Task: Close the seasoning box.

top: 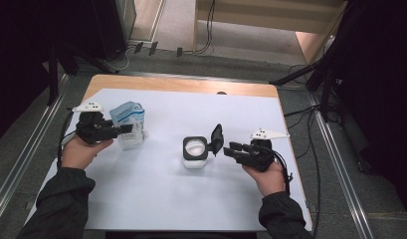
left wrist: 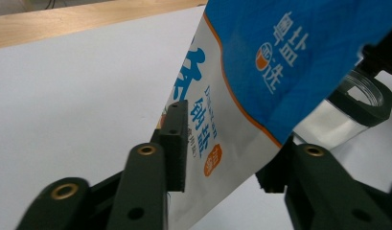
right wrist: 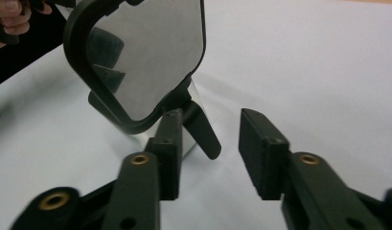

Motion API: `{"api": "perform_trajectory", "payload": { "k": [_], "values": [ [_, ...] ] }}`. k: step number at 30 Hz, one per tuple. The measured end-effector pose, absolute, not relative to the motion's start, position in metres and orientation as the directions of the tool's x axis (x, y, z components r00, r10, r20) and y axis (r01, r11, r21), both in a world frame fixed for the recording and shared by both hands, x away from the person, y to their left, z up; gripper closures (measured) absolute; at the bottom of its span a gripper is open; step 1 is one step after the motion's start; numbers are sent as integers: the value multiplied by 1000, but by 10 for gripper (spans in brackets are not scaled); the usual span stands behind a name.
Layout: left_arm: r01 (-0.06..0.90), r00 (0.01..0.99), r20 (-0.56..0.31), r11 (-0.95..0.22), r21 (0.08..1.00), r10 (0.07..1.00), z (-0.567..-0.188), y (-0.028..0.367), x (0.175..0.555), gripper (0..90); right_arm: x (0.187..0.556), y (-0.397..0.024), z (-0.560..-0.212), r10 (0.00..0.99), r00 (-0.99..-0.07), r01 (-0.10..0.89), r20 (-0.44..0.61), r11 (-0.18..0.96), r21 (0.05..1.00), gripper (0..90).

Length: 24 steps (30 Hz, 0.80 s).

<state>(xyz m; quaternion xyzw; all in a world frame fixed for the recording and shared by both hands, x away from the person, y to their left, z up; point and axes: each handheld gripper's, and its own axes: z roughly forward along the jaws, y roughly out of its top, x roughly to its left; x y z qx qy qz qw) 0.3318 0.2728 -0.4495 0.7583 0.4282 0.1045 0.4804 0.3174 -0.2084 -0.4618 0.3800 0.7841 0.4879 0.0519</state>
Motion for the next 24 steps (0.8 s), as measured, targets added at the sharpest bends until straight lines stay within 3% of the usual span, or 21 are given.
{"api": "perform_trajectory", "payload": {
  "k": [7,24],
  "values": [
    [544,607,-217,-201,815,764,-452,273,331,462,329,-204,-456,657,-689,548,306,197,813,892],
    [537,599,-181,-224,813,780,-458,279,311,419,339,-181,-455,618,-726,529,303,220,820,900]
  ]
}}
